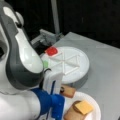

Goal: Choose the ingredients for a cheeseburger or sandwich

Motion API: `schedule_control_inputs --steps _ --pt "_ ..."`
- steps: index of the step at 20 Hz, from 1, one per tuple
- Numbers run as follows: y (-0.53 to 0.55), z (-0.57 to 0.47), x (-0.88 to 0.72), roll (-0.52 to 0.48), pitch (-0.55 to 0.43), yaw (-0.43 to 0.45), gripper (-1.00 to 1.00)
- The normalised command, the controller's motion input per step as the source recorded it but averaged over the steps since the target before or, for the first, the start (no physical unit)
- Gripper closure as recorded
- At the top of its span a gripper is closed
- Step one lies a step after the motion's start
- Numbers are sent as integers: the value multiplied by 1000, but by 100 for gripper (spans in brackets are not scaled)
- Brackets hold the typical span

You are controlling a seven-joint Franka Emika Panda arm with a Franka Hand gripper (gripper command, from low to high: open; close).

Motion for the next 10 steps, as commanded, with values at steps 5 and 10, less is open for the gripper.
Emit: schedule_control_inputs --steps 5,10 --pt "-111 -246 660 63 110 145 100" --pt "-92 -116 449 39 90 89 100"
